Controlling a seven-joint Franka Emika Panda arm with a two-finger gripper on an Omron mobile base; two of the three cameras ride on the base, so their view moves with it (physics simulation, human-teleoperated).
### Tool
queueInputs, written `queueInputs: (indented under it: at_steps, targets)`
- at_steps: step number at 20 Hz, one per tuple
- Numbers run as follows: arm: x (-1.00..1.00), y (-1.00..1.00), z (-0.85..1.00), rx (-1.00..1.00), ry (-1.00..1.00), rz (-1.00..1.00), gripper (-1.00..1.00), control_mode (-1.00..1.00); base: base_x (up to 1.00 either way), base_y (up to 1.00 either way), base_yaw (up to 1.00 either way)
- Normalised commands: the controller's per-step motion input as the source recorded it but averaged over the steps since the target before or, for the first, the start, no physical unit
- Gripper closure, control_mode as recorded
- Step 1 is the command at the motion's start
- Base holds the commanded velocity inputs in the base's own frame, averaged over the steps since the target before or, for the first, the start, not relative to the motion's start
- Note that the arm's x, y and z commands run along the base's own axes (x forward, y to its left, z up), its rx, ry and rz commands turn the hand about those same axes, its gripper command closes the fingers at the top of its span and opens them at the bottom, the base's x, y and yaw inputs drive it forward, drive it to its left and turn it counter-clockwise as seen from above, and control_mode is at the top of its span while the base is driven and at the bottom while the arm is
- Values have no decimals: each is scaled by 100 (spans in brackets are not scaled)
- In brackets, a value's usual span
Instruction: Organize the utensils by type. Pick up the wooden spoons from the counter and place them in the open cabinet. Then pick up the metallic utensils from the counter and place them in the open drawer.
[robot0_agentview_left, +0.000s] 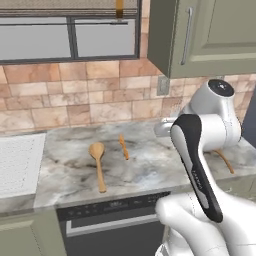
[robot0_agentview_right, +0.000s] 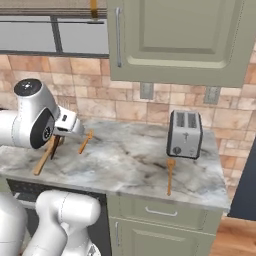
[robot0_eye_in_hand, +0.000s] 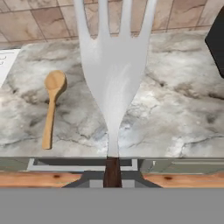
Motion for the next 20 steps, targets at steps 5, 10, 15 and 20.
queueInputs:
  at_steps: [5,10,15,20]
  targets:
    - [0,0,0,0,0,0,100,100,-60,0,-5]
    - [0,0,0,0,0,0,100,100,-11,17,-27]
    - [0,0,0,0,0,0,100,100,-4,32,-74]
    - [0,0,0,0,0,0,100,100,-25,17,-88]
